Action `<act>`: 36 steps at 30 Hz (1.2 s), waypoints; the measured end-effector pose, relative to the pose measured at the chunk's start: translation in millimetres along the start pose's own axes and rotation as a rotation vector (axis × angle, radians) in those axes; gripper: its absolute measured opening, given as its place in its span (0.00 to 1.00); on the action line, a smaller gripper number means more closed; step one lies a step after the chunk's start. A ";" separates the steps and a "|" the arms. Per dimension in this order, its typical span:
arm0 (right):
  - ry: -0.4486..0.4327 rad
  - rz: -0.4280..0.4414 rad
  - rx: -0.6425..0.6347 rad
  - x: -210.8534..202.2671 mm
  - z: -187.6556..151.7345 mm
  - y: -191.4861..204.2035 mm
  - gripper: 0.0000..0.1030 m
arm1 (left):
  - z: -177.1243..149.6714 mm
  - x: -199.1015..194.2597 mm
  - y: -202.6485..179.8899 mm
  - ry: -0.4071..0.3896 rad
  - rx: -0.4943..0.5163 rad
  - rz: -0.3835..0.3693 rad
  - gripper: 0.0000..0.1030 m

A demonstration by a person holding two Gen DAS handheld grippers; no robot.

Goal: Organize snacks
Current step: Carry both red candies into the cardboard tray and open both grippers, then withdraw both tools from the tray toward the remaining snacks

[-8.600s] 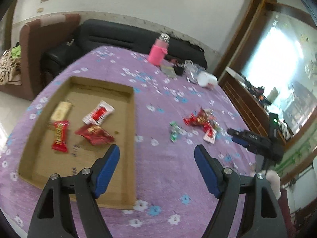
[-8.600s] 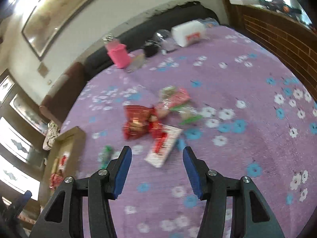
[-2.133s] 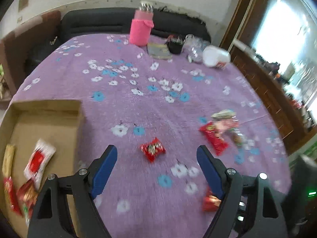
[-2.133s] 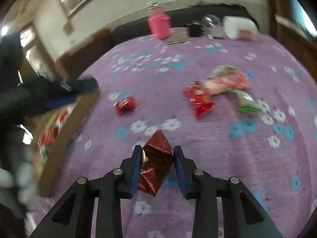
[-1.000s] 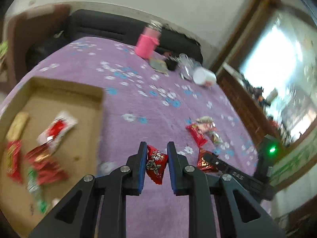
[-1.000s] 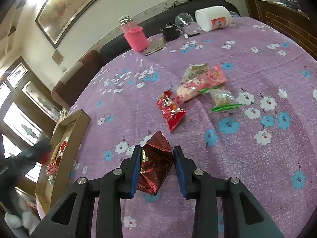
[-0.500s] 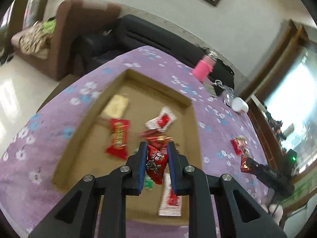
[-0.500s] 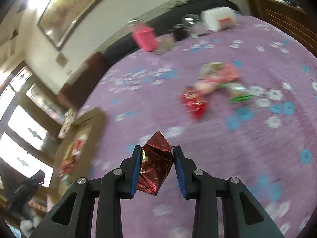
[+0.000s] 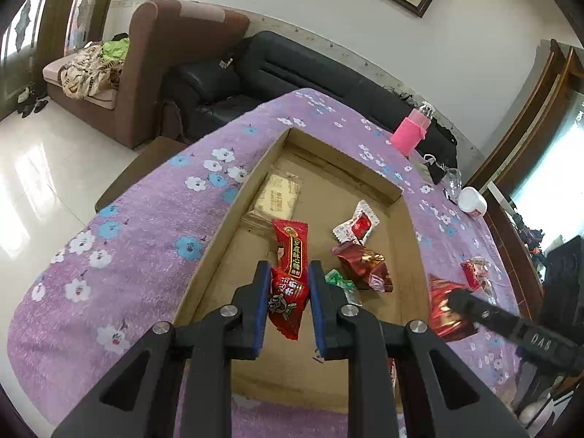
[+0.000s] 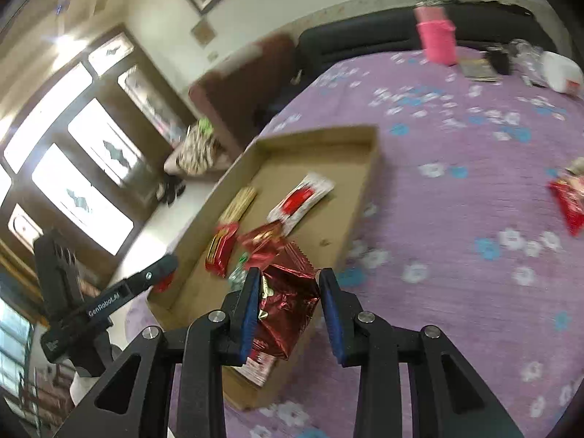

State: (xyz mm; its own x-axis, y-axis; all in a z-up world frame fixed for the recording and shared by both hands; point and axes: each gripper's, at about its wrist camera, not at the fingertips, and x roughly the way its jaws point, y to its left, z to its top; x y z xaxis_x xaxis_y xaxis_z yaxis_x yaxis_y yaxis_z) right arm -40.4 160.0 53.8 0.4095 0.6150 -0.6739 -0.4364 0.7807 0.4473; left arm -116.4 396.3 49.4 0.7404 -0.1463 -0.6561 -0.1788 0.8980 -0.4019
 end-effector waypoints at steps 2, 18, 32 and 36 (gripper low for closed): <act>0.018 0.009 -0.017 11.6 -0.2 10.1 0.34 | 0.8 5.0 1.1 0.011 0.000 -0.006 0.19; 0.062 -0.013 -0.167 51.5 -11.6 50.6 0.35 | 2.3 -16.1 -8.8 -0.099 0.068 -0.024 0.57; -0.086 -0.028 -0.068 -17.1 -21.3 25.6 0.50 | 2.3 -56.5 -44.7 -0.140 0.111 -0.074 0.73; -0.146 -0.080 0.006 -51.8 -33.0 -7.0 0.50 | -3.5 -55.9 -72.6 -0.113 0.162 -0.095 0.76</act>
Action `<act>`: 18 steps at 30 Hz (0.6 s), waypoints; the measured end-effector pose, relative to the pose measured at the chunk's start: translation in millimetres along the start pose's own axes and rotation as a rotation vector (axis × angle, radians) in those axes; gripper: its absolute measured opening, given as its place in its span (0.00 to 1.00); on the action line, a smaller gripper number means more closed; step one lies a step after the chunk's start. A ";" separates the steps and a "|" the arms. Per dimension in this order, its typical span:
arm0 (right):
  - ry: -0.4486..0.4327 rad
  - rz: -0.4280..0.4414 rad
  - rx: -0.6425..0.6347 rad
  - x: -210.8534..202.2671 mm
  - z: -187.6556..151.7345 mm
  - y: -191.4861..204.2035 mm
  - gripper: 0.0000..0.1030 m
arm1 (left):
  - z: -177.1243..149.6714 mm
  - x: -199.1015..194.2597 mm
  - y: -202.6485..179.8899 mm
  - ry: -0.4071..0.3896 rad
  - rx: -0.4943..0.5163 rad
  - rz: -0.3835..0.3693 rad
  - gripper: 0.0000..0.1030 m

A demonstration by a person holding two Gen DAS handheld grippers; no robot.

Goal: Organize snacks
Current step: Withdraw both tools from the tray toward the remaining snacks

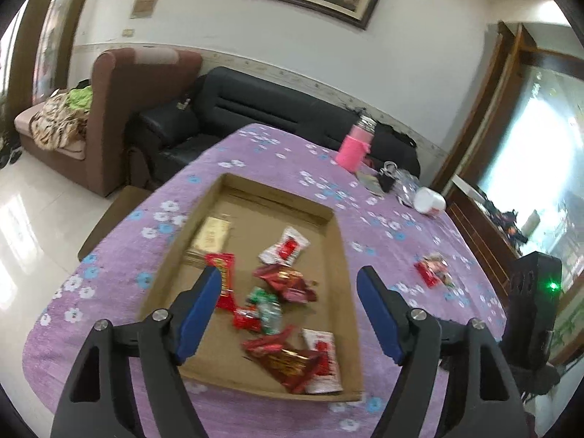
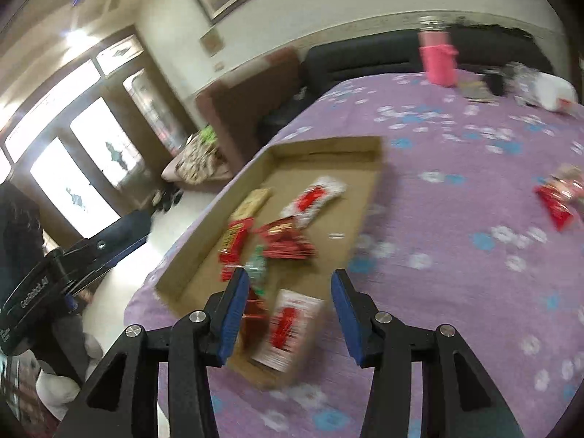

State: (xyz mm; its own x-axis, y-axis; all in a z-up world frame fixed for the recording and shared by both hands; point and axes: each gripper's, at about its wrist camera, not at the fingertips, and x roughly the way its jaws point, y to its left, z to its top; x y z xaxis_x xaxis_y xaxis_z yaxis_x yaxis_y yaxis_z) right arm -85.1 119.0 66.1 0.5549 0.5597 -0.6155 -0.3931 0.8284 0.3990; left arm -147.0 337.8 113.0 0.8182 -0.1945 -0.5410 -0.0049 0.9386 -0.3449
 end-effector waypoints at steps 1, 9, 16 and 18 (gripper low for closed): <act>-0.009 -0.016 0.012 -6.5 -1.3 -7.2 0.50 | -1.2 1.4 -5.7 0.009 0.005 -0.008 0.80; -0.080 -0.158 0.139 -79.4 -23.4 -84.7 0.49 | -20.9 18.0 -66.1 0.168 0.007 -0.234 0.88; -0.165 -0.309 0.125 -170.2 -10.8 -119.5 0.49 | 30.4 -35.7 -95.2 0.098 0.158 -0.244 0.88; -0.203 -0.312 0.133 -199.4 6.0 -126.3 0.49 | 61.1 -64.6 -94.9 -0.008 0.253 -0.083 0.88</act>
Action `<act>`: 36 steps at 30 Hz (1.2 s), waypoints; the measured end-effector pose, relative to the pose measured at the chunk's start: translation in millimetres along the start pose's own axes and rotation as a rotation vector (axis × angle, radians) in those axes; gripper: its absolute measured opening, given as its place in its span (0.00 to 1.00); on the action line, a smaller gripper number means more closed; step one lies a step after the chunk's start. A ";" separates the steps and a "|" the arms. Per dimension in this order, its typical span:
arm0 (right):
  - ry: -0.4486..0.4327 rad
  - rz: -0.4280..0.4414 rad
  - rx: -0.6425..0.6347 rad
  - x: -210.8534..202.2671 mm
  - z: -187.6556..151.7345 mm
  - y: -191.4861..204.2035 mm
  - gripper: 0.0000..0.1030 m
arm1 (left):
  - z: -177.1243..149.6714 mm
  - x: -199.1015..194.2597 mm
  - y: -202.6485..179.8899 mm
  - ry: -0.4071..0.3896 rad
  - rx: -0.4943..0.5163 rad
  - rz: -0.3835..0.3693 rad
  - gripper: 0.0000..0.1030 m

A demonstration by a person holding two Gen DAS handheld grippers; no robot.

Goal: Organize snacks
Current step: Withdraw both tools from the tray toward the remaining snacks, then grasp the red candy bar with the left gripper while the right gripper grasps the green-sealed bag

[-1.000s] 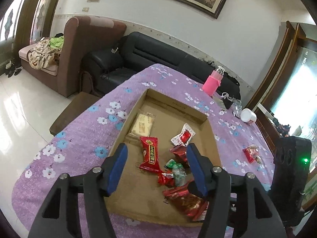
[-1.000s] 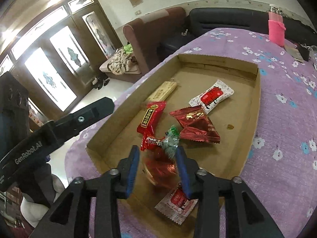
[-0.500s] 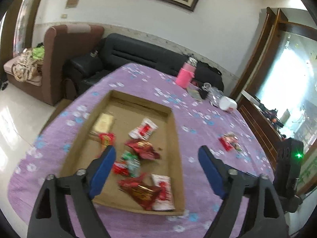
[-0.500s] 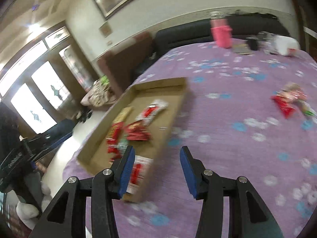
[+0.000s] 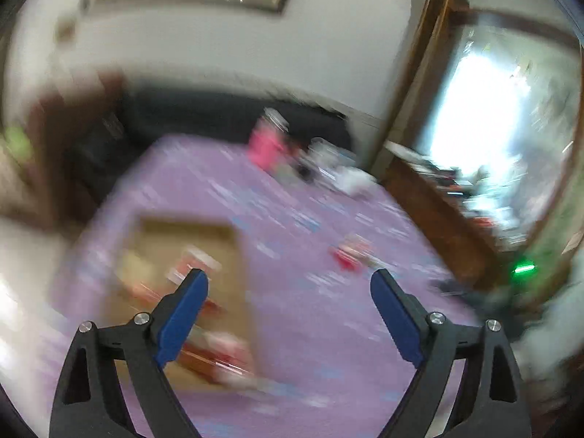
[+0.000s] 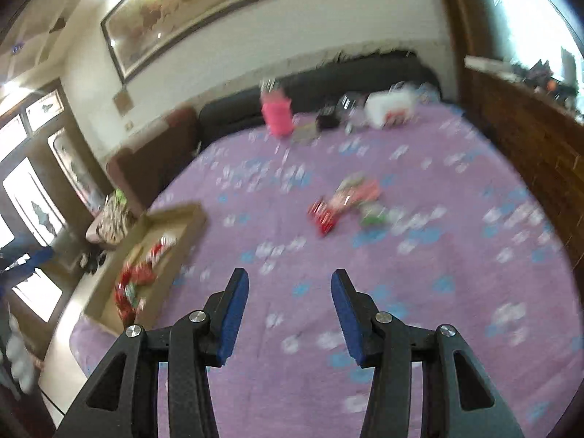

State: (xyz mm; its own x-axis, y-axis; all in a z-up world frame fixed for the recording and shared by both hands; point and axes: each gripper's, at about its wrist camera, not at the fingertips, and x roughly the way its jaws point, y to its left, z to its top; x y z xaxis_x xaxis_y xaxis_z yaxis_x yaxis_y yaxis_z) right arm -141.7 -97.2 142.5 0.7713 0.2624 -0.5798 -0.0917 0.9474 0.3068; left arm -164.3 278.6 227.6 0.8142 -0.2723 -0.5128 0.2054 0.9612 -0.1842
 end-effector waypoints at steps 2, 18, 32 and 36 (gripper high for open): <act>-0.047 0.002 0.033 -29.8 30.3 -12.9 0.49 | 31.6 -31.1 6.3 -0.091 0.093 0.207 0.88; -0.278 -0.340 -0.039 -191.0 230.2 6.0 0.72 | 216.0 -178.4 89.8 -0.390 0.299 1.301 0.90; -0.031 -0.327 0.076 -27.7 109.9 -85.5 0.72 | 62.6 23.3 -41.9 0.011 0.043 -0.085 0.93; 0.028 -0.292 0.127 8.9 84.4 -114.0 0.72 | 32.6 81.5 -91.7 0.124 0.009 -0.255 0.93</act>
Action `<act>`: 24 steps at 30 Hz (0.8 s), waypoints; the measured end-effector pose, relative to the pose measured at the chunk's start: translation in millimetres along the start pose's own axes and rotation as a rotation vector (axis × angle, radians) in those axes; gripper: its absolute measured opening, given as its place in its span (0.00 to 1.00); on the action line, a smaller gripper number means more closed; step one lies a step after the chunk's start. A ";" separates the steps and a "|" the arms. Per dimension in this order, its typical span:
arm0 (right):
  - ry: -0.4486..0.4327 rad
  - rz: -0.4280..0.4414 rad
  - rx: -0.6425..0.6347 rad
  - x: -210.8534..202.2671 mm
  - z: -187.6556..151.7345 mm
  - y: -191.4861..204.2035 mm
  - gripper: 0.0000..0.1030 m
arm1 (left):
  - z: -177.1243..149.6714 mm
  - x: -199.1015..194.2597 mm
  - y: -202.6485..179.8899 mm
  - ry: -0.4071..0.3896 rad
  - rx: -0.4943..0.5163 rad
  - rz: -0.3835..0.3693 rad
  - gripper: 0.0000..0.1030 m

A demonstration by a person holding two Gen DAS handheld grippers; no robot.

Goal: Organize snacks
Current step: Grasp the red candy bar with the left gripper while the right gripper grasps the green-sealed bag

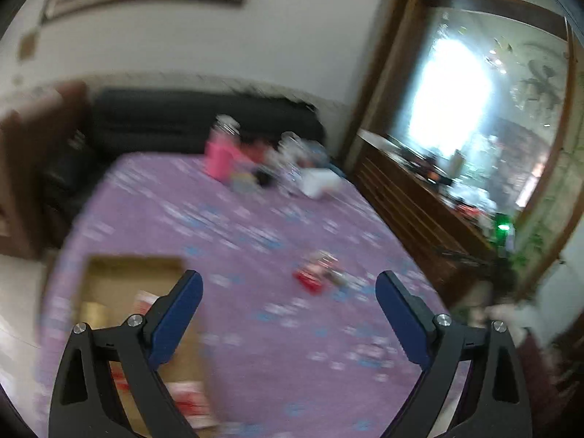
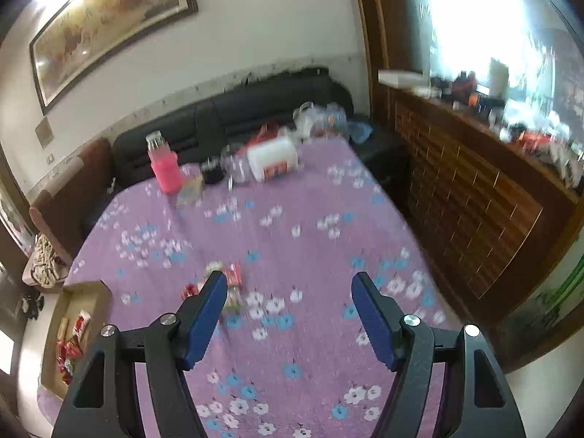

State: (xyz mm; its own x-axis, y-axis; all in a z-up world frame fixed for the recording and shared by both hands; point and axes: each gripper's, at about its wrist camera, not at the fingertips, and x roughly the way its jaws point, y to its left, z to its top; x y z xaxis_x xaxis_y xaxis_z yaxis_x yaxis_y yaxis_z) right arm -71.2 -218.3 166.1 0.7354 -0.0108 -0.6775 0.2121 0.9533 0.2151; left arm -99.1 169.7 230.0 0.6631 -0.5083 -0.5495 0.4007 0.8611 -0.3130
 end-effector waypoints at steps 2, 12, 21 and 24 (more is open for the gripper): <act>0.025 0.031 0.043 18.7 -5.6 -9.9 0.72 | -9.4 31.4 0.4 0.043 -0.051 -0.057 0.93; 0.175 0.153 0.092 141.7 -25.1 2.1 0.62 | -53.2 159.0 11.8 0.246 -0.186 -0.052 0.87; 0.230 0.258 0.027 196.7 -41.6 45.8 0.61 | -36.8 218.9 24.8 0.320 -0.178 0.042 0.83; 0.218 0.223 -0.067 194.2 -47.2 59.3 0.43 | -39.7 246.3 20.9 0.347 -0.162 0.067 0.83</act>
State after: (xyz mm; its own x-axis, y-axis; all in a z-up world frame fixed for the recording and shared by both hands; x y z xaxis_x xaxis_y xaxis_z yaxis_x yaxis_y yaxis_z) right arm 53.8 -149.6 14.1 0.6020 0.2585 -0.7555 0.0129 0.9428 0.3330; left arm 47.5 63.0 57.5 0.4201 -0.4406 -0.7933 0.2409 0.8970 -0.3706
